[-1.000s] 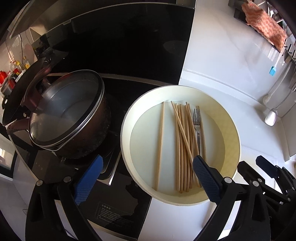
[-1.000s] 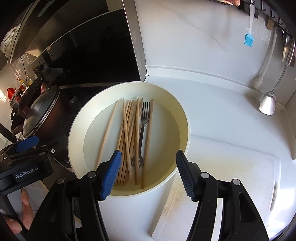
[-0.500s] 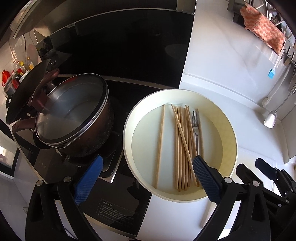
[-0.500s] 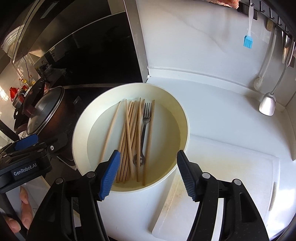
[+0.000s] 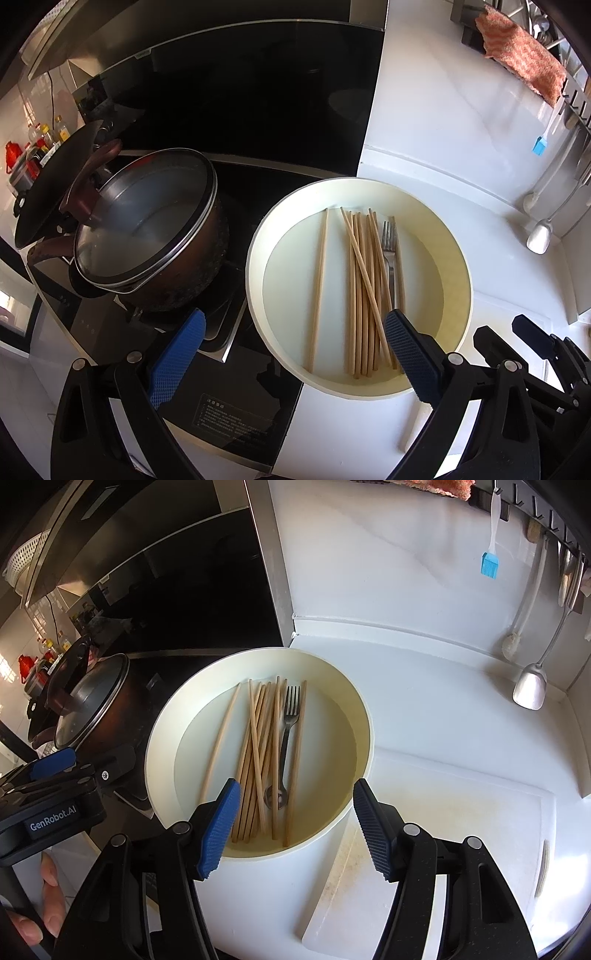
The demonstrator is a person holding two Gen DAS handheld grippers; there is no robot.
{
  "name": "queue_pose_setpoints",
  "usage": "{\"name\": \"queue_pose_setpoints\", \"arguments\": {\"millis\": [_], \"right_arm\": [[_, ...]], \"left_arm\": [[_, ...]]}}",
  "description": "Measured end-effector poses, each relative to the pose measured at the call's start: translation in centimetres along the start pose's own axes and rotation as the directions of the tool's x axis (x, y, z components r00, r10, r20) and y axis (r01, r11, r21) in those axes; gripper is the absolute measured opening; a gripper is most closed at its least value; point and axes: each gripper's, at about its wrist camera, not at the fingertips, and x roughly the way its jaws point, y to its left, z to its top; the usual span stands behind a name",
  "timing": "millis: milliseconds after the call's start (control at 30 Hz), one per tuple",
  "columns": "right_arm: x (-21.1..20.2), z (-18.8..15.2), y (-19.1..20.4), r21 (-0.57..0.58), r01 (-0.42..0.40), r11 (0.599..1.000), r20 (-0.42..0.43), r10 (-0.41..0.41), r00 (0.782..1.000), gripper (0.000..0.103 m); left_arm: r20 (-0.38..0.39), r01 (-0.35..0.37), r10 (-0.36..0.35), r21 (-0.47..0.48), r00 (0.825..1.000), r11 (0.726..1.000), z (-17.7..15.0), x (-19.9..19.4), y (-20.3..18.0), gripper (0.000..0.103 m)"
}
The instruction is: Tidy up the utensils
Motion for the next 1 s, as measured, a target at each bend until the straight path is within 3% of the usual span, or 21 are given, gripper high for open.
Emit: {"name": "queue_pose_setpoints", "arguments": {"millis": [1000], "right_arm": [[-0.08,0.02,0.75,-0.012,0.001,1.000,0.002,-0.001,1.000,0.061]], "left_arm": [[-0.021,-0.014,0.014,-0.001,1.000,1.000,0.04,0.10,0.38,0.096]]}}
